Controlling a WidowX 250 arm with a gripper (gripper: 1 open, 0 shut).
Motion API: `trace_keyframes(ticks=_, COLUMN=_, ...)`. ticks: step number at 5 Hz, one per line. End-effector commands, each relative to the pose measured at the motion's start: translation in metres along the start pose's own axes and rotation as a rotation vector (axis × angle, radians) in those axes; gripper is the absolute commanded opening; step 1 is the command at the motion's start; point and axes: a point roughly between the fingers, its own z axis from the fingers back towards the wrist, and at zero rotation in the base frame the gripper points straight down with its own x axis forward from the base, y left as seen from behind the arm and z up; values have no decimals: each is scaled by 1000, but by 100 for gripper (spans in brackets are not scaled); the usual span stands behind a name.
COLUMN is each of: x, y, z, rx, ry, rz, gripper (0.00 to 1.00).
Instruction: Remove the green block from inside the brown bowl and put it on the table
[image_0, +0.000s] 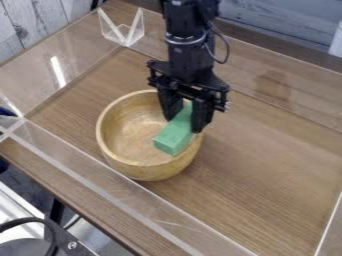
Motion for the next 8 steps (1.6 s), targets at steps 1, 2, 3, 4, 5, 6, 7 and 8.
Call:
trace_keyframes(ticks=1, x=12, y=-11, z=10, rx=-4, ry=-45, rz=-23, gripper=0)
trace_keyframes(ticks=2, x=14, y=-22, z=4, rx=-10, ry=-36, rz=-48, gripper=0)
trace_keyframes(ticks=3, x=19, y=-39, z=-5, rx=-16, ry=-25, rz=-76, gripper=0)
trace_keyframes(ticks=4, x=22, y=-59, z=-18, rx=-17, ry=-11, rz=-107, gripper=0)
trace_keyframes(ticks=5, x=21, y=-38, z=-18, rx=-10, ry=-2, rz=-81, gripper=0)
trace_keyframes(ticks=6, x=21, y=-33, z=-18, rx=-8, ry=2, rz=-72, gripper=0)
trace_keyframes(ticks=7, x=21, y=-32, z=-19, rx=-7, ry=7, rz=-72, gripper=0)
trace_keyframes(ticks=8, x=21, y=-31, z=-20, rx=-5, ry=13, rz=-71, gripper=0)
